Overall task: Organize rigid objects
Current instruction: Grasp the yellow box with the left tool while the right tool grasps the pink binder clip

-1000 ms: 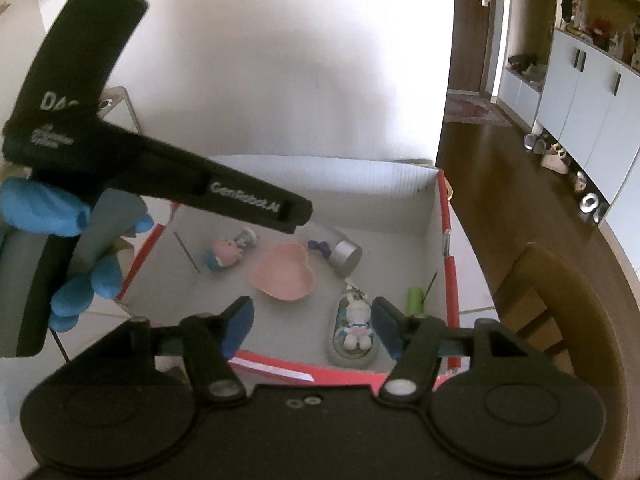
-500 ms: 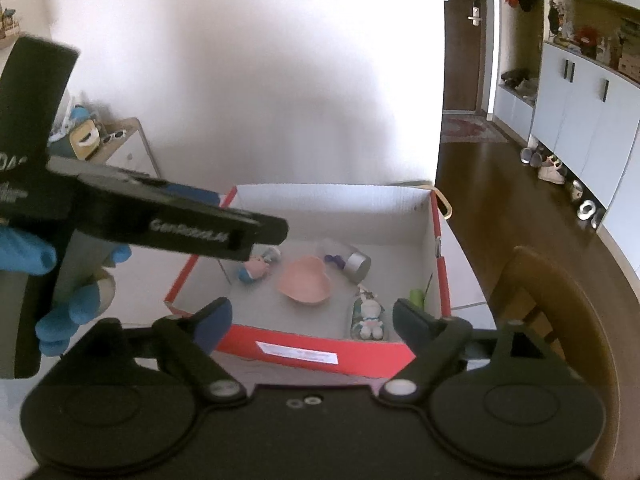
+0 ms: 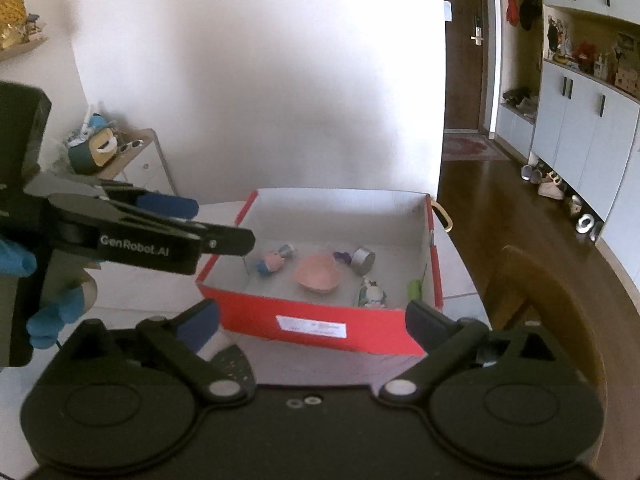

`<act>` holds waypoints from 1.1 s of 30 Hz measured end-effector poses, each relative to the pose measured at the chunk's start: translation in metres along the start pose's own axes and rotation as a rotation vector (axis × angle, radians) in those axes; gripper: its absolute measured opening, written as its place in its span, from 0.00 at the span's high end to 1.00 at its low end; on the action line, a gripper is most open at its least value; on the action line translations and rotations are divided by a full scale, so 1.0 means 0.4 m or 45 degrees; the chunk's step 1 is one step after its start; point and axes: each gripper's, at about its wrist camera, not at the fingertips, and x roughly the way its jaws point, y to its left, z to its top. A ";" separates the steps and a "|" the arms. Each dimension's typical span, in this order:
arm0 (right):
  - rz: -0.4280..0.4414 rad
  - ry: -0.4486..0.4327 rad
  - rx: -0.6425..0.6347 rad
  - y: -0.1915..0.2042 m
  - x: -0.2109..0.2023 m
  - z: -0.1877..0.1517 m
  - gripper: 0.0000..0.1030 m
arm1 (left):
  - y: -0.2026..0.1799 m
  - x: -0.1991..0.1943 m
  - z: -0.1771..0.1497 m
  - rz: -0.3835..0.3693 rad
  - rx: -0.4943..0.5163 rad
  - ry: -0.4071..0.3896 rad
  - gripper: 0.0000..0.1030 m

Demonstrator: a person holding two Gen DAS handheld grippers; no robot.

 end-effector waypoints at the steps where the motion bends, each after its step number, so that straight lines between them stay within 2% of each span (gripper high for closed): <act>1: 0.009 -0.006 0.003 0.002 -0.010 -0.009 0.02 | -0.003 -0.007 -0.010 -0.006 0.002 -0.002 0.19; 9: 0.047 0.003 -0.009 0.029 -0.069 -0.117 0.01 | -0.019 -0.047 -0.109 -0.040 -0.012 0.010 0.19; 14: 0.048 0.041 -0.010 0.047 -0.086 -0.198 0.01 | -0.042 -0.070 -0.174 -0.025 0.035 0.025 0.18; 18: 0.047 0.083 0.001 0.057 -0.087 -0.256 0.01 | -0.052 -0.087 -0.222 -0.040 0.050 0.026 0.09; 23: 0.019 0.130 0.023 0.064 -0.082 -0.319 0.01 | -0.063 -0.092 -0.284 -0.072 0.043 0.035 0.06; 25: 0.010 0.145 0.049 0.062 -0.079 -0.339 0.01 | -0.070 -0.083 -0.305 -0.072 0.048 0.050 0.00; 29: -0.001 0.198 0.060 0.063 -0.061 -0.382 0.04 | -0.088 -0.062 -0.359 -0.051 0.056 0.088 0.00; 33: -0.026 0.225 0.052 0.071 -0.041 -0.419 0.11 | -0.098 -0.026 -0.415 -0.026 0.053 0.169 0.00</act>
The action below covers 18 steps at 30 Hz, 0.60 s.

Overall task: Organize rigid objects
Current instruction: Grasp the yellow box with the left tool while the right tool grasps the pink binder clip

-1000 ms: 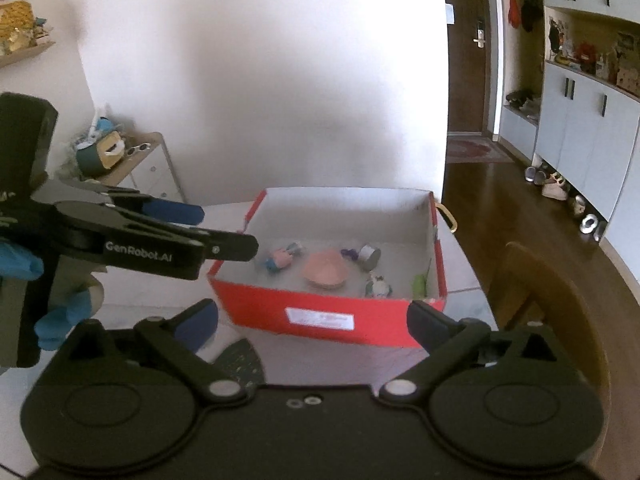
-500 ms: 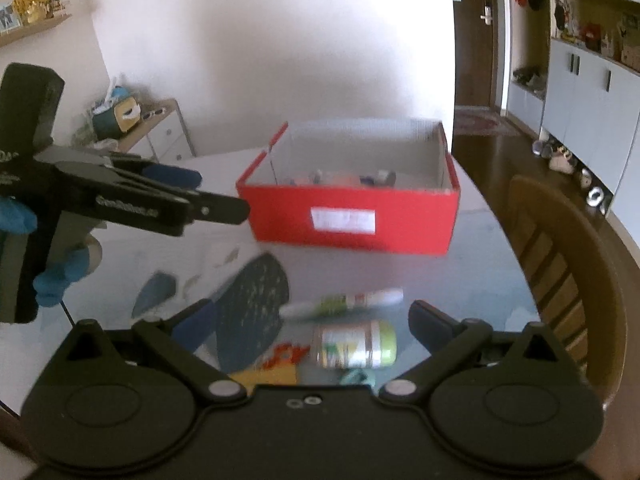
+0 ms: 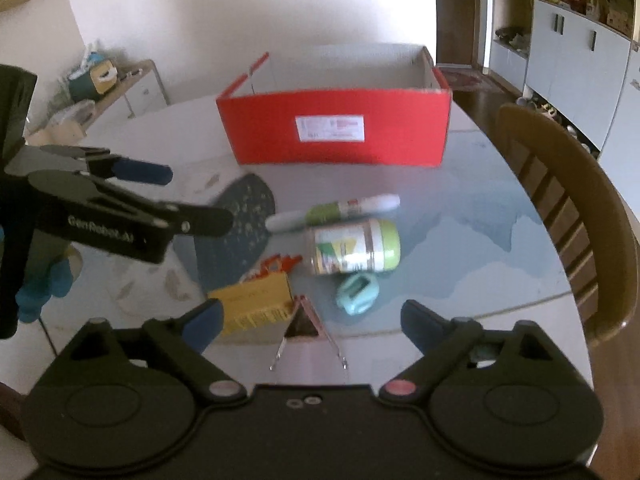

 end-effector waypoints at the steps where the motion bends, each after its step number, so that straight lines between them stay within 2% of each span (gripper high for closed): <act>1: -0.003 0.010 -0.001 0.003 0.008 -0.006 0.11 | 0.000 0.010 -0.012 -0.021 -0.005 0.021 0.00; 5: -0.033 0.046 -0.059 0.021 0.036 -0.028 0.20 | -0.003 0.034 -0.054 -0.064 -0.023 0.050 0.00; 11: -0.019 0.067 -0.122 0.025 0.059 -0.044 0.28 | -0.027 0.048 -0.095 -0.070 0.062 0.037 0.00; 18: 0.029 0.086 -0.076 -0.005 0.067 -0.045 0.35 | -0.029 0.056 -0.132 -0.102 0.116 -0.003 0.00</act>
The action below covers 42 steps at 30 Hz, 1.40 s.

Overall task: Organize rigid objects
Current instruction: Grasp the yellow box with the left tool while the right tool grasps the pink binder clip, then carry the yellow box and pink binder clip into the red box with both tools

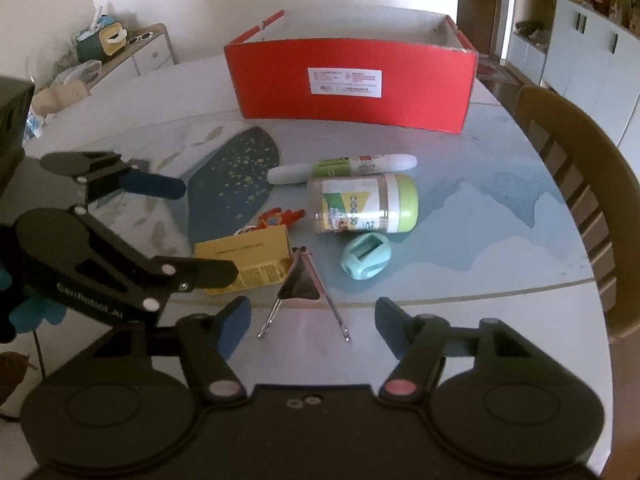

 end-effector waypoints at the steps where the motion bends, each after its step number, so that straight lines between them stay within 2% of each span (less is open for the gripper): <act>1: 0.015 -0.002 0.014 -0.005 -0.002 0.000 0.35 | 0.000 0.003 -0.005 0.003 0.012 -0.002 0.00; 8: 0.049 0.006 0.073 -0.013 0.009 0.011 0.38 | -0.012 0.025 -0.033 0.024 0.083 0.008 0.00; 16: 0.042 0.050 0.115 0.002 0.051 0.020 0.45 | -0.025 0.046 -0.039 0.045 0.067 0.026 0.04; 19: 0.030 0.071 0.122 0.005 0.068 0.020 0.53 | -0.026 0.051 -0.038 0.046 0.055 0.038 0.13; 21: 0.022 0.079 0.133 0.004 0.074 0.020 0.56 | -0.027 0.054 -0.037 0.049 0.050 0.044 0.24; 27: 0.019 0.087 0.171 0.000 0.077 0.022 0.58 | -0.040 0.052 -0.032 0.011 0.070 0.045 0.42; 34: 0.027 0.114 0.220 -0.004 0.088 0.026 0.58 | -0.047 0.055 -0.025 -0.023 0.079 0.057 0.53; 36: 0.020 0.111 0.221 -0.002 0.088 0.025 0.59 | -0.052 0.056 -0.023 -0.023 0.089 0.062 0.62; 42: 0.006 0.108 0.258 -0.002 0.078 0.022 0.60 | -0.060 0.051 -0.016 -0.046 0.061 0.096 0.70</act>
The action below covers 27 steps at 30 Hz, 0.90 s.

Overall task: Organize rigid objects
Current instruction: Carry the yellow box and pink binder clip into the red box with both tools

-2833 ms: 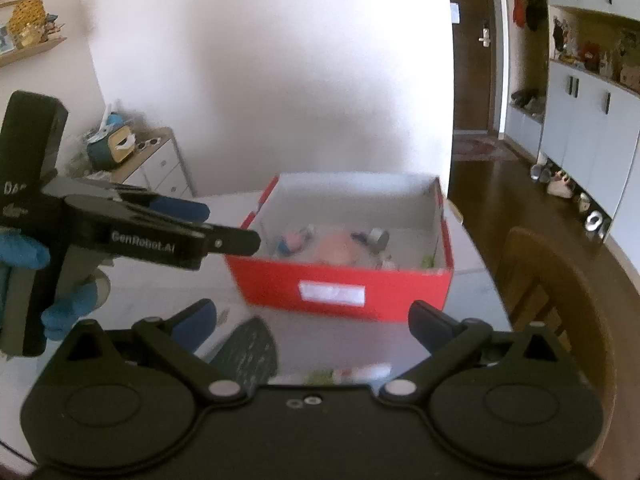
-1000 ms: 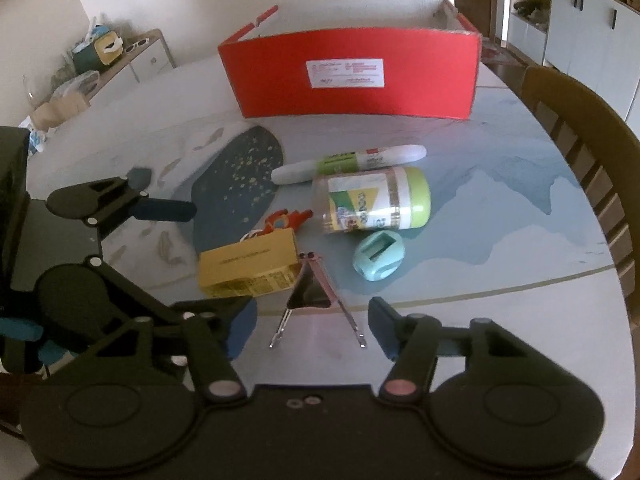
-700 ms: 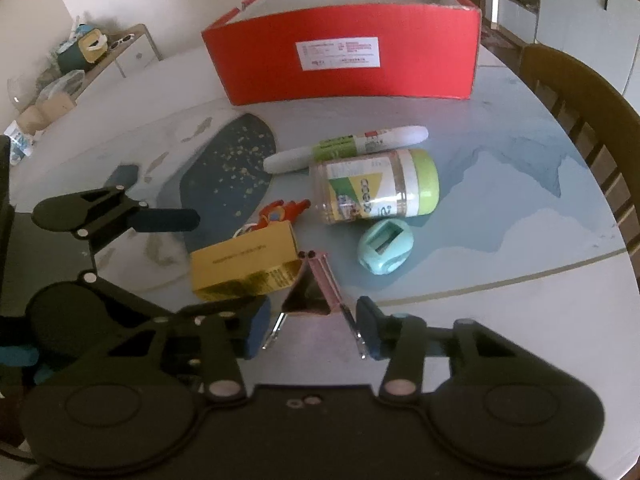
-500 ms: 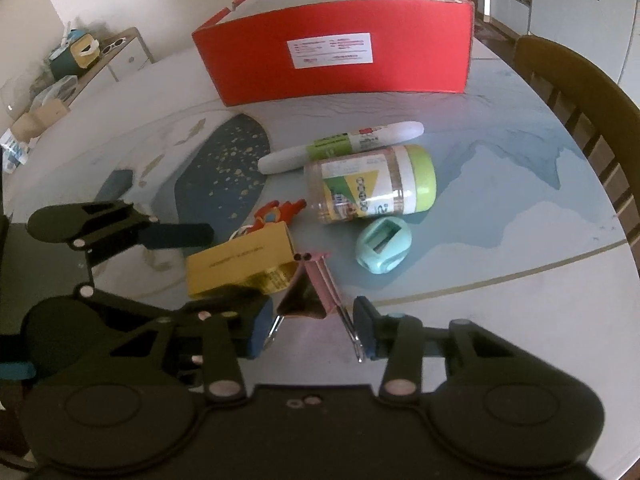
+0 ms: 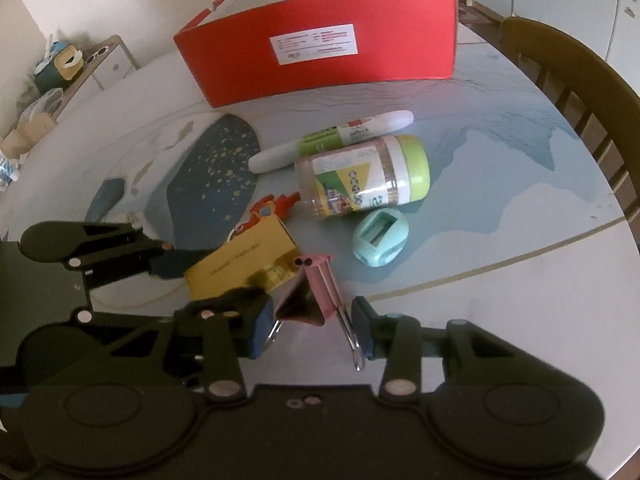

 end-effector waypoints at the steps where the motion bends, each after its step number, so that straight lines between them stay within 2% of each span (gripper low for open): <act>1: 0.003 -0.004 0.002 0.000 -0.004 -0.001 0.60 | 0.001 -0.002 0.000 -0.011 -0.013 0.003 0.71; 7: 0.005 -0.035 0.022 -0.001 -0.031 -0.006 0.65 | 0.007 -0.013 0.004 -0.045 -0.091 0.010 0.72; 14: 0.020 -0.074 0.042 -0.001 -0.065 -0.003 0.74 | 0.025 -0.051 0.017 -0.058 -0.171 -0.021 0.72; 21: 0.037 -0.131 0.066 -0.006 -0.107 0.002 0.75 | 0.046 -0.083 0.039 -0.055 -0.230 -0.051 0.72; 27: 0.053 -0.206 0.066 -0.006 -0.170 0.044 0.74 | 0.064 -0.124 0.075 -0.035 -0.258 -0.085 0.72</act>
